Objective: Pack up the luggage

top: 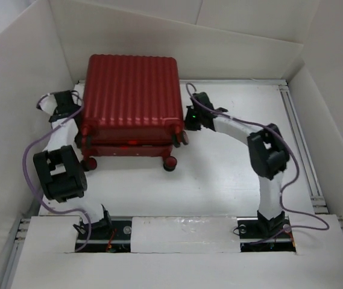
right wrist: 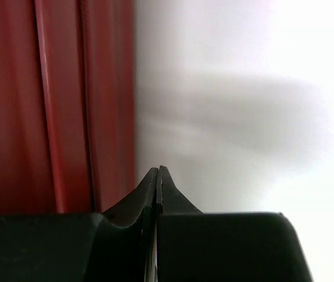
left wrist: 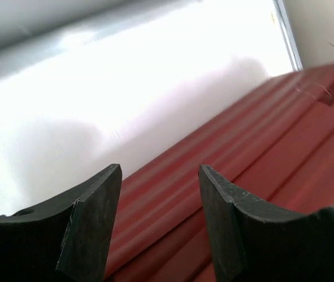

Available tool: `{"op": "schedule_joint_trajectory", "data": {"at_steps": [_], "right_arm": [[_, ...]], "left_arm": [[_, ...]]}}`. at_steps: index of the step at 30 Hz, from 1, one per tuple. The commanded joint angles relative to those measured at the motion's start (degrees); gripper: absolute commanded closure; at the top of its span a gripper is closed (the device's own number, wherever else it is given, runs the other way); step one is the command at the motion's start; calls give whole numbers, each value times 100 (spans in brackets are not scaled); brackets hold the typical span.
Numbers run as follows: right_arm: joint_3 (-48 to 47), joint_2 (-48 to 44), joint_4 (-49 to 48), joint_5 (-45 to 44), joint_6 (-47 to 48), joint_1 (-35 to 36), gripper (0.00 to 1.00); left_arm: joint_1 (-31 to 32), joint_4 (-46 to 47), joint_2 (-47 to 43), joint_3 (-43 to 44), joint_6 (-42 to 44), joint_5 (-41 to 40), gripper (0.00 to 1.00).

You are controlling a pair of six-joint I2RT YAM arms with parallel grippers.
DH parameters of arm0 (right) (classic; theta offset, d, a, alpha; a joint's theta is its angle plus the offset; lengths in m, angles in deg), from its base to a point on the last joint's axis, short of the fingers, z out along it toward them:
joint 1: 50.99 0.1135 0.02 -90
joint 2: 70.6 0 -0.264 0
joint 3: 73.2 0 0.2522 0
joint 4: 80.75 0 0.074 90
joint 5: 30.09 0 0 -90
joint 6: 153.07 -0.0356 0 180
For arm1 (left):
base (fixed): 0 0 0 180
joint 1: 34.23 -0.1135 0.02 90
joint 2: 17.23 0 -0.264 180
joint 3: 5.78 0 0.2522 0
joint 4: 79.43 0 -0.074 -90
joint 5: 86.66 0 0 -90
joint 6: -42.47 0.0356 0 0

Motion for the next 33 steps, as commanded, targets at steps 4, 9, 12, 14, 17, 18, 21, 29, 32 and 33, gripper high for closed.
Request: {"op": "schedule_joint_trajectory", "data": {"at_steps": [4,9,12,14,17,18,21,29,32,33], "right_arm": [[1819,-2566,50,-67,241,-1066,100],[2006,-3148,875,133,608,-2191,78],[1830,-2956,1130,468,846,-2491,73],[1768,-2876,1132,590,917,-2553,73],[1636,-2745,1132,530,917,-2412,72],[1506,-2587,1132,530,865,-2412,70],[1146,-2358,1194,767,681,-2588,68],[476,-3243,1711,-349,162,-2974,44],[597,-3595,1887,-481,109,-3045,30],[721,-3866,1975,-481,109,-3045,27]], "left_arm": [[3509,-476,-1143,-1169,-228,2624,47],[4602,-1125,-1555,-1108,-887,2248,44],[4226,-1239,-2205,-1196,-889,1983,40],[3840,-1240,-2469,-1249,-706,1833,38],[3785,-1485,-2409,-723,-511,1535,38],[3785,-1547,-2313,-539,-345,1430,38],[3672,-1251,-2137,305,-160,884,33],[2977,-1108,-65,3904,428,1218,18],[2915,-1186,1148,4997,622,1218,16],[2836,-1187,1464,5340,719,1313,16]]}}
